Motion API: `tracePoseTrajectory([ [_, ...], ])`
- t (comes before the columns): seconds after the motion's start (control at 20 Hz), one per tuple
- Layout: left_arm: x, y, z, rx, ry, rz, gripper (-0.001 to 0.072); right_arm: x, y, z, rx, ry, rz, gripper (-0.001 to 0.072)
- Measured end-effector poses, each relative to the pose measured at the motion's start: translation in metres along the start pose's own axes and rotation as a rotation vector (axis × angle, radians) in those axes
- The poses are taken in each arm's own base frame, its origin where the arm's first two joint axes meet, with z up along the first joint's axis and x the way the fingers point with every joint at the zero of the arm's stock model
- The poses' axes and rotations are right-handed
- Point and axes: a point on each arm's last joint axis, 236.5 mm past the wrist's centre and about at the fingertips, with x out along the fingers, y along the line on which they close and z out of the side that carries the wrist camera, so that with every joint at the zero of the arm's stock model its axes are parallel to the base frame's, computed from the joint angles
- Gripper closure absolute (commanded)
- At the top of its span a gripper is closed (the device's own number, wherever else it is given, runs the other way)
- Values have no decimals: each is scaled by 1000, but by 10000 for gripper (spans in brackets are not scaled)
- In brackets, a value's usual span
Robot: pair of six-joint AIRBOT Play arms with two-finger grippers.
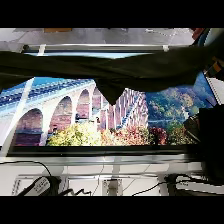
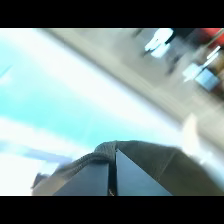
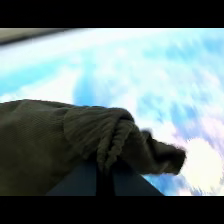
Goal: Fold the clothes and pants, and hang the long-sleeved shirts on hangers.
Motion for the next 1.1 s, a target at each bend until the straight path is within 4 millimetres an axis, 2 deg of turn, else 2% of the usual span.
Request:
tracePoseTrajectory([
  [0.1, 5, 37, -31, 94, 147, 121, 690, -4, -31, -33, 58, 105, -60, 678],
  [0.25, 5, 81, -87, 255, 392, 211, 690, -8, -47, -88, 117, 243, -92, 677],
  [0.45, -5, 118, -172, 370, 705, 205, 690, -24, -46, -183, 74, 470, -89, 677],
  [0.55, -22, 139, -216, 422, 876, 210, 689, -39, -47, -232, 51, 585, -102, 678],
  [0.65, -44, 164, -250, 462, 1030, 248, 689, -53, -46, -276, 37, 687, -109, 677],
  [0.75, -59, 179, -270, 481, 1124, 267, 689, -65, -46, -311, 31, 772, -114, 677],
  [0.85, -68, 187, -280, 499, 1176, 278, 689, -71, -45, -332, 29, 823, -114, 677],
  [1.0, -78, 198, -285, 517, 1222, 313, 688, -76, -47, -348, 24, 867, -122, 677],
  [1.1, -69, 203, -275, 485, 1158, 375, 688, -76, -49, -351, 19, 869, -128, 677],
])
